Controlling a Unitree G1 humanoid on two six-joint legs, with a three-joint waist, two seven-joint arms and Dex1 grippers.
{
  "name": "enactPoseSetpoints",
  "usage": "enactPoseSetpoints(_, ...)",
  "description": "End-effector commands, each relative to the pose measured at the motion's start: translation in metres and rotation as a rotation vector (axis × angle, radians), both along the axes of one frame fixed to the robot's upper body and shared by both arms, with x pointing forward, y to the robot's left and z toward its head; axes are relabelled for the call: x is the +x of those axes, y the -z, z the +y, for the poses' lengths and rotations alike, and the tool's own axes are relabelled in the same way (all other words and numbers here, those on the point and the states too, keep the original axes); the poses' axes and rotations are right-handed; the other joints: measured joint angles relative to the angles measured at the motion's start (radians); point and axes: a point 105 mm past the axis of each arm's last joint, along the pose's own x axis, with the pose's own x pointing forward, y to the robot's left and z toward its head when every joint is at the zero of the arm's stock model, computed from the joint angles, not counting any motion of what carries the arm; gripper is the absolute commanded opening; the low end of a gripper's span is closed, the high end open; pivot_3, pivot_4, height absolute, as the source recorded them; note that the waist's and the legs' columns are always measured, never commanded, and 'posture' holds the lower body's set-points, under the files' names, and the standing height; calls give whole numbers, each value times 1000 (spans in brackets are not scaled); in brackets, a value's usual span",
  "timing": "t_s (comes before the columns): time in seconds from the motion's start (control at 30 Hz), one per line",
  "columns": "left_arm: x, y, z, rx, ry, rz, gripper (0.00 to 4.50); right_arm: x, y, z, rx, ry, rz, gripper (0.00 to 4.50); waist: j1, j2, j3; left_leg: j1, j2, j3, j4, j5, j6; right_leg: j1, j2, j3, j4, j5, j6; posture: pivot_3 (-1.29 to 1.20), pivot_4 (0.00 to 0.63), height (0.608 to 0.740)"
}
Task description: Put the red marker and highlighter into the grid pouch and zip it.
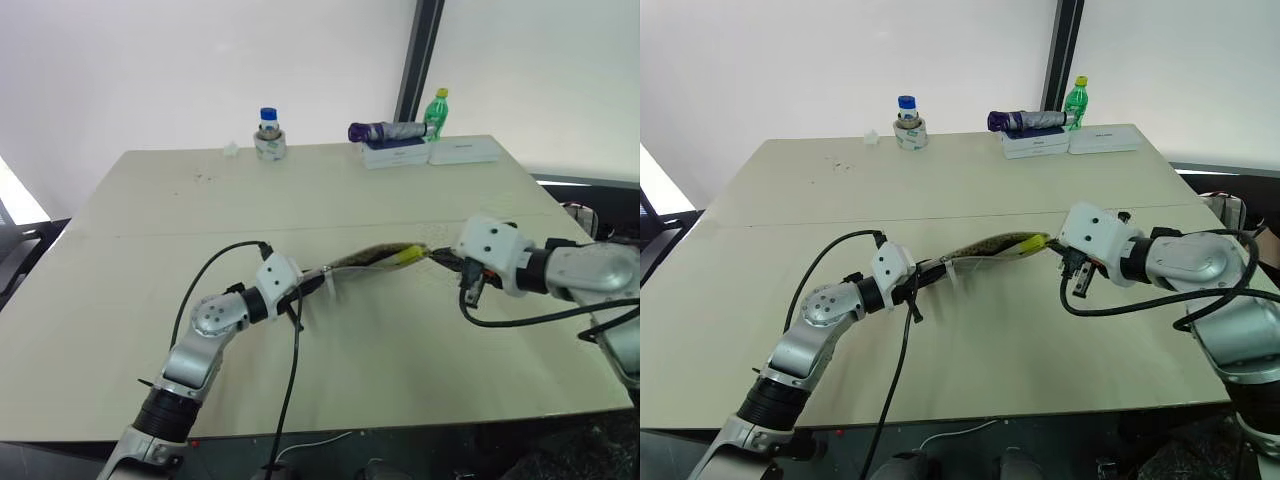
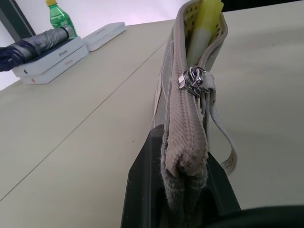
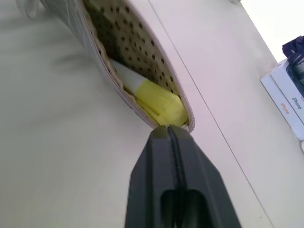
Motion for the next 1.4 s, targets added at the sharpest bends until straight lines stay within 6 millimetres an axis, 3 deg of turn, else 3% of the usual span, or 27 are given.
enactPoseSetpoints(0.03, -4, -16, -3, -15, 24, -70, 0, 3, -6, 8, 3, -12, -64, 43, 0, 0, 0, 0, 0, 0, 0, 0, 0, 0, 0, 0, 0, 0, 0, 0, 150, 740)
enactPoseSetpoints(0.47, -8, -14, -4, -34, 51, -19, 0, -2, 0, 30, 15, -84, -73, 43, 0, 0, 0, 0, 0, 0, 0, 0, 0, 0, 0, 0, 0, 0, 0, 0, 150, 740)
enactPoseSetpoints(0.87, 6, -36, -6, -378, 97, 391, 0, -17, -24, 42, 232, -122, -42, 43, 0, -1, 0, 0, 0, 0, 0, 0, 0, 0, 0, 0, 0, 0, 0, 0, 150, 740)
enactPoseSetpoints(0.97, 9, -44, -5, -422, 107, 421, 0, -21, -22, 50, 305, -126, -7, 833, -1, -1, 0, 0, 0, 0, 0, 0, 0, 0, 0, 0, 0, 0, 0, 0, 150, 740)
enactPoseSetpoints(1.03, 10, -45, -5, -409, 107, 412, 0, -18, -19, 56, 368, -102, 0, 1732, -3, -1, 0, 0, 0, 0, 0, 0, 0, 0, 0, 0, 0, 0, 0, 0, 150, 740)
enactPoseSetpoints(1.4, 17, -37, -14, -315, 63, 349, 0, -16, -5, 91, 650, -52, 134, 1732, 0, -1, 0, 0, 0, -1, 0, 1, -1, -1, 0, 0, 0, 0, 0, 0, 150, 740)
